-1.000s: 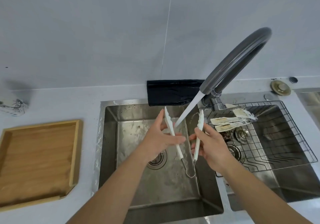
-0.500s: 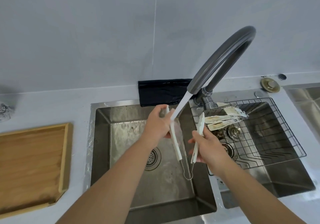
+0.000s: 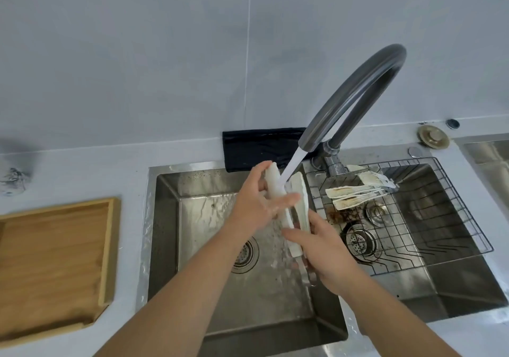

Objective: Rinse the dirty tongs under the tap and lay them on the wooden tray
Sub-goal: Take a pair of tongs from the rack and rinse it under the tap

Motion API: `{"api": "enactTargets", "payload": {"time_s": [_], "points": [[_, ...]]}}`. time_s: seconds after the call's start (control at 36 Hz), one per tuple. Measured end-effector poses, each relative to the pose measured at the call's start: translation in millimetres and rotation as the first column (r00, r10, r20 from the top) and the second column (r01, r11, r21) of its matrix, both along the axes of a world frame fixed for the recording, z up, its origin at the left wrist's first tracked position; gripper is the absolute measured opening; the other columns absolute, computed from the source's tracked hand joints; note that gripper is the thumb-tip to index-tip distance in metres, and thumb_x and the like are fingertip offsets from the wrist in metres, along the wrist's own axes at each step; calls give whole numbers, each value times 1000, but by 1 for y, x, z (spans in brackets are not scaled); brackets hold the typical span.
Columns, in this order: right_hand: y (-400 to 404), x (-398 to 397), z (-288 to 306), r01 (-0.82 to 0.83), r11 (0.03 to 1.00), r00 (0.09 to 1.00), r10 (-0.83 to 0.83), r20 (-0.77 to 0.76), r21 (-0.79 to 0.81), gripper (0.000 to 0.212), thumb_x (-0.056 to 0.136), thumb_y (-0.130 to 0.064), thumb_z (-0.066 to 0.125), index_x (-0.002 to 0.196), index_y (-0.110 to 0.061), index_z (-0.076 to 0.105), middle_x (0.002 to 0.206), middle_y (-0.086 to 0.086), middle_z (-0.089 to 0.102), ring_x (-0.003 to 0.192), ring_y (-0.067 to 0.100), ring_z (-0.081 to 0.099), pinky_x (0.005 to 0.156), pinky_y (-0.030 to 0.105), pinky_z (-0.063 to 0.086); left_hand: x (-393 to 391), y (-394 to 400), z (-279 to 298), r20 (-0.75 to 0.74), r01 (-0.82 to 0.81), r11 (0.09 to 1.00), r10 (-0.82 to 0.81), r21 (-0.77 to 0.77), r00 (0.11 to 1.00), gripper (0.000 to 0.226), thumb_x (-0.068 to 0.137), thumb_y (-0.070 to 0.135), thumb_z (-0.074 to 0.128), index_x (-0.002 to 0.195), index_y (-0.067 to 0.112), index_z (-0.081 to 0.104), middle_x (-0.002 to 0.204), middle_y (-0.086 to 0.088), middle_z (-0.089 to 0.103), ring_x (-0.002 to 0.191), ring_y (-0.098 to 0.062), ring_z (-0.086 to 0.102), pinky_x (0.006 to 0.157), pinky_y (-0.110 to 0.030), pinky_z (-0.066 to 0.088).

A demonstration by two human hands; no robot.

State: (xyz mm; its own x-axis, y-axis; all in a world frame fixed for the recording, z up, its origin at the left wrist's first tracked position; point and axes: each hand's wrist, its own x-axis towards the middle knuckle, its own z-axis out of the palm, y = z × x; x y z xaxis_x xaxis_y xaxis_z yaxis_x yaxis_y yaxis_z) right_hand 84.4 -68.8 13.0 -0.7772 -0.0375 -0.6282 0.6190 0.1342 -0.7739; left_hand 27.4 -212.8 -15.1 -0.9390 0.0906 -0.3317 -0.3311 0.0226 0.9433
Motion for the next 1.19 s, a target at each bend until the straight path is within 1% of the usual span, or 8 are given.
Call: {"api": "enactTargets", "payload": {"time_s": [0.06, 0.17, 0.39, 0.53, 0.64, 0.81, 0.89, 1.19], "points": [[0, 0, 1, 4, 994, 1000, -1, 27, -111, 22, 84, -19, 71, 103, -30, 73, 106, 25, 70, 78, 40, 68, 72, 56, 57, 3, -3, -8, 6, 64, 996, -64, 61, 998, 99, 59, 33, 94, 139, 42, 38, 124, 2, 64, 104, -17, 68, 81, -32, 60], [-2, 2, 4, 7, 988, 996, 8, 92, -151, 20, 94, -15, 61, 101, -29, 74, 99, 13, 71, 54, 16, 56, 44, 30, 42, 5, -3, -14, 9, -4, 992, 3, 122, 1000, 96, 52, 31, 95, 134, 27, 46, 117, -3, 68, 100, -18, 69, 82, -35, 60], [2, 8, 11, -21, 988, 982, 49, 182, -155, 22, 102, -23, 52, 116, -11, 64, 75, 2, 71, 43, 12, 48, 36, 22, 32, -8, 3, 2, 54, -225, 974, 223, 25, 973, 14, 95, 23, 66, 102, 11, 62, 70, -2, 70, 47, -5, 64, 39, -20, 46], [5, 10, 10, -65, 997, 979, 70, 189, -31, 32, 103, -37, 52, 107, -9, 68, 89, 9, 68, 49, 15, 54, 40, 26, 41, -8, 7, 3, 83, -289, 957, 288, -6, 954, 27, 100, 34, 57, 97, 8, 63, 68, -7, 67, 43, -10, 62, 37, -20, 45], [5, 6, 9, -152, 972, 976, 120, 181, 177, 48, 102, -52, 42, 98, -12, 69, 70, 6, 65, 46, 15, 51, 45, 26, 41, -3, 4, -2, 95, -221, 973, 214, 68, 972, 10, 96, 20, 66, 106, 20, 67, 80, -7, 75, 61, -19, 68, 53, -24, 55], [5, -7, 5, -109, 991, 966, 88, 244, 74, 64, 97, -66, 39, 96, -13, 75, 97, 25, 75, 63, 29, 53, 45, 29, 38, 3, -1, -14, 124, 20, 989, -39, 148, 992, 112, 53, 26, 97, 148, 30, 38, 133, -4, 62, 112, -25, 67, 91, -42, 58], [6, -8, 7, -81, 995, 956, 93, 277, -54, 60, 99, -63, 39, 107, -14, 74, 98, 16, 78, 55, 20, 54, 41, 27, 37, 1, -6, -11, 112, 64, 985, -83, 158, 990, 120, 45, 33, 100, 146, 38, 35, 143, -1, 53, 126, -31, 58, 102, -52, 51], [21, -5, -1, -42, 929, 910, 187, 369, -369, 69, 101, -58, 33, 118, -4, 74, 102, 24, 71, 48, 19, 47, 31, 21, 30, -11, -16, 5, -78, -87, 990, 78, -114, 994, 21, 92, 27, 71, 111, 20, 66, 86, 0, 78, 78, -14, 75, 76, -30, 60]]}}
